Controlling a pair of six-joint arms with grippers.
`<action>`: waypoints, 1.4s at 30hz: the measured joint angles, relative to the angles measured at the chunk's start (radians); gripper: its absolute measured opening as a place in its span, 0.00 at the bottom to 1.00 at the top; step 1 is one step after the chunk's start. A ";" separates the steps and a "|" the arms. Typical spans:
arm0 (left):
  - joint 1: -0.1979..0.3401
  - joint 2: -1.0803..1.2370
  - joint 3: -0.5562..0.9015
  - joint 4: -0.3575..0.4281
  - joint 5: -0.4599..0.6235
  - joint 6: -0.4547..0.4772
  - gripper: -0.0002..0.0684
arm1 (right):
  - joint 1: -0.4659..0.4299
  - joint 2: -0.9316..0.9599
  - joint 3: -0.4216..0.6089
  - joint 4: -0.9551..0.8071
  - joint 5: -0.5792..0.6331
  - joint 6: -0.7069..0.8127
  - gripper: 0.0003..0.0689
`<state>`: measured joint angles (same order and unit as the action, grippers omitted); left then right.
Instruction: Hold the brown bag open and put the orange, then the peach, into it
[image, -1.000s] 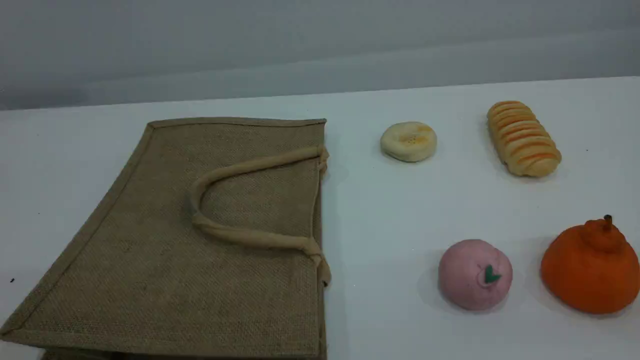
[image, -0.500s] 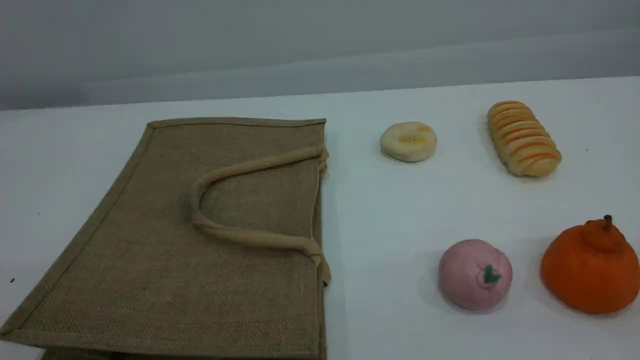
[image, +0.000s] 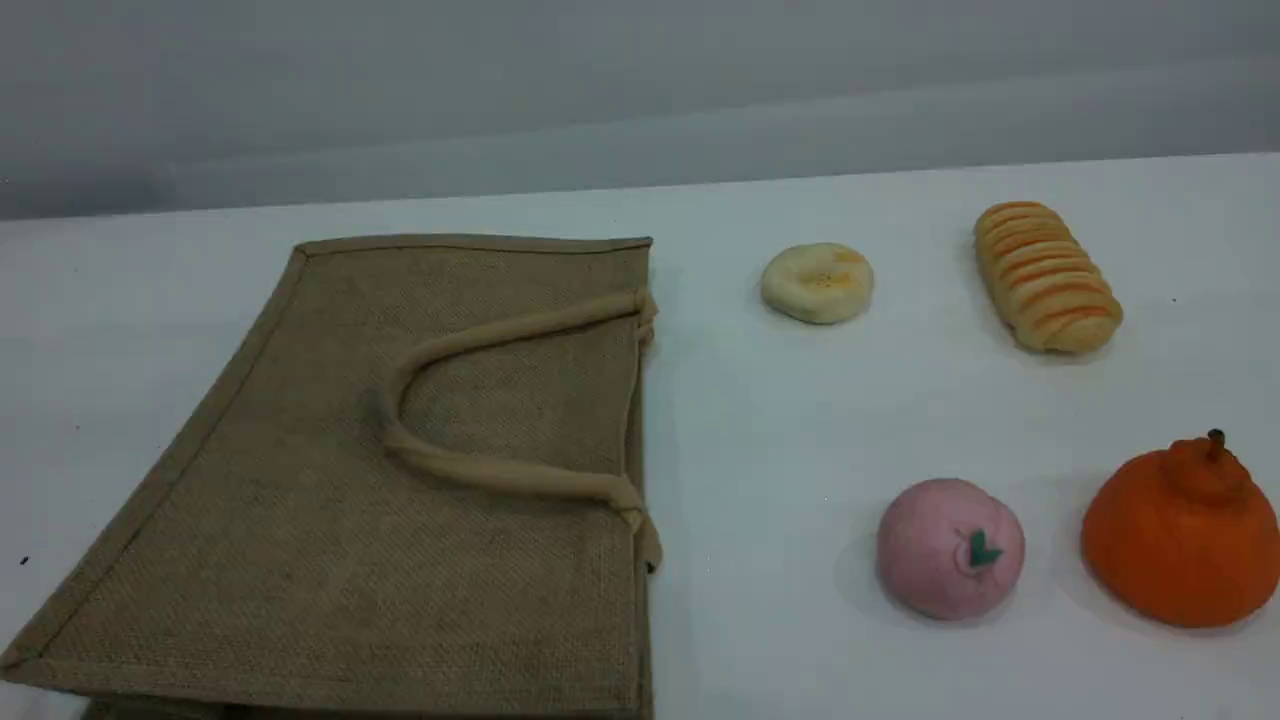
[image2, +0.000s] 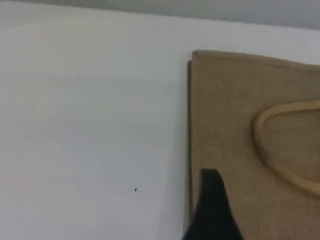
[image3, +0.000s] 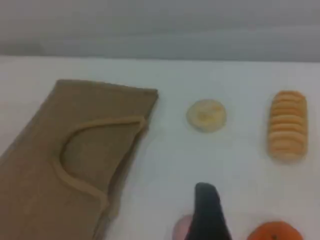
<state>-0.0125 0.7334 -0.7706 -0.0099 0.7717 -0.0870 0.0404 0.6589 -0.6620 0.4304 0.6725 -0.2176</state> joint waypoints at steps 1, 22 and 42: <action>0.000 0.061 -0.022 -0.010 -0.013 -0.011 0.66 | 0.000 0.044 -0.008 0.022 -0.015 -0.024 0.63; -0.075 0.978 -0.211 -0.313 -0.249 0.116 0.66 | 0.000 0.713 -0.016 0.571 -0.283 -0.552 0.63; -0.180 1.363 -0.451 -0.337 -0.282 0.116 0.66 | -0.001 0.751 -0.016 0.701 -0.277 -0.688 0.63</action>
<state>-0.1927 2.0964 -1.2214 -0.3468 0.4899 0.0293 0.0395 1.4095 -0.6778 1.1310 0.3957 -0.9058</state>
